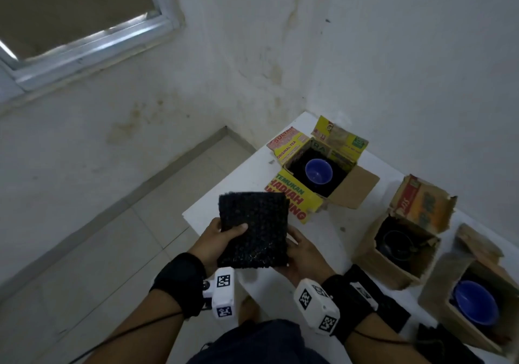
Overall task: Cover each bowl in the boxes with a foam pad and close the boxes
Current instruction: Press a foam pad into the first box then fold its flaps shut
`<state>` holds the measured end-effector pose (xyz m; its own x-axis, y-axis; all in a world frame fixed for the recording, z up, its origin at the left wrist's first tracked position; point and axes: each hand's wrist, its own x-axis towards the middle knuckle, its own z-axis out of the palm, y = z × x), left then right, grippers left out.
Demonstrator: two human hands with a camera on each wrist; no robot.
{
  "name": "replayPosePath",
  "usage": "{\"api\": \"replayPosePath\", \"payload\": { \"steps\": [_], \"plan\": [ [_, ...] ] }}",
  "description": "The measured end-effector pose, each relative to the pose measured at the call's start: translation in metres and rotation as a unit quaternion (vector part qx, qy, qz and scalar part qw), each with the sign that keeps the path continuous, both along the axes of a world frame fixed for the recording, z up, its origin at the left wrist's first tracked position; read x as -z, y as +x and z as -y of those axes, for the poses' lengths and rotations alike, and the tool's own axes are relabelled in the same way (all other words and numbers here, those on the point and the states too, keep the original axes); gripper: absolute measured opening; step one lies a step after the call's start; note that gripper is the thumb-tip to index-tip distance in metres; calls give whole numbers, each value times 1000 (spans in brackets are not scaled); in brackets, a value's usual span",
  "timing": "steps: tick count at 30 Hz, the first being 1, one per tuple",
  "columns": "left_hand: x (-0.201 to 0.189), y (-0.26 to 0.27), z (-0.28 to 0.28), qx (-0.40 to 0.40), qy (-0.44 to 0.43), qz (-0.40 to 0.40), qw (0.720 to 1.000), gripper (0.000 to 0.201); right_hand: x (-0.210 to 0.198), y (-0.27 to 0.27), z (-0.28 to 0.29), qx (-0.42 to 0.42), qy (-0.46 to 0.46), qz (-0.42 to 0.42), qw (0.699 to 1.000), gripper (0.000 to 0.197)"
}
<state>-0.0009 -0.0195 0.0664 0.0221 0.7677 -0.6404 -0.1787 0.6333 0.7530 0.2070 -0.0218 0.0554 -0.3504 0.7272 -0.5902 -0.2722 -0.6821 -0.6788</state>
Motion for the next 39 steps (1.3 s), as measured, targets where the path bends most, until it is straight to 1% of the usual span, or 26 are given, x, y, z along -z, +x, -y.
{"api": "replayPosePath", "payload": {
  "steps": [1,3,4,5,7,8,9,11,13,15,17,18,20,22,24,25,26,28,29,31,32,34,35,37,38,39],
  "plan": [
    [0,-2,-3,-1,-22,3,1000,56,1,1,-3,-1,5,-9,1000,47],
    [1,-7,-10,40,-46,9,998,64,1,3,-8,9,0,-37,999,52],
    [2,-8,-14,61,-44,11,997,59,1,5,-11,21,-8,-43,999,51],
    [0,-8,-19,62,-40,10,997,50,-1,7,-15,39,-19,-46,998,46],
    [-6,-5,-28,27,-27,23,999,37,-11,8,-23,93,-57,-55,993,30],
    [-10,-2,-33,23,-14,35,999,35,-18,9,-26,115,-72,-44,990,25],
    [-13,2,-39,32,0,49,998,37,-24,11,-29,122,-63,-13,990,27],
    [-20,9,-52,64,30,54,996,45,-32,14,-37,100,10,56,993,35],
    [-25,17,-71,63,39,42,996,53,-34,17,-48,96,75,106,987,31],
    [-28,26,-93,75,15,71,995,48,-33,20,-60,137,96,130,977,27],
    [-29,36,-114,119,-15,82,989,38,-35,26,-74,185,88,131,970,28],
    [-30,41,-124,138,-15,68,988,35,-37,29,-82,203,78,133,967,30],
    [-29,50,-144,169,12,15,986,35,-40,37,-95,221,52,149,962,32],
    [-29,59,-162,186,38,-41,981,37,-34,43,-105,219,33,178,959,47],
    [-29,66,-180,210,45,-74,974,46,-25,48,-111,229,33,218,948,62],
    [-27,71,-191,232,45,-88,968,54,-21,52,-115,242,43,241,939,63],
    [-26,75,-200,258,50,-107,959,53,-16,56,-119,255,56,265,928,62],
    [-29,83,-213,294,74,-160,939,37,-13,61,-130,263,78,310,910,57],
    [-28,87,-219,300,89,-187,931,28,-11,64,-137,257,89,340,900,51],
    [-29,94,-229,315,114,-230,914,28,-9,69,-149,238,106,401,878,38],
    [-30,98,-233,330,131,-259,898,29,-8,71,-155,227,107,426,869,35],
    [-27,104,-240,362,180,-329,853,22,-6,75,-163,177,105,491,847,41],
    [-23,106,-244,365,191,-350,841,24,-7,76,-164,139,113,544,820,43],
    [-15,110,-253,358,207,-379,828,36,-12,75,-162,95,174,634,747,39],
    [-12,112,-256,353,216,-389,823,39,-15,73,-160,84,211,648,727,37],
    [-8,114,-259,347,223,-396,820,37,-16,70,-158,63,236,642,727,39]
  ]
}}
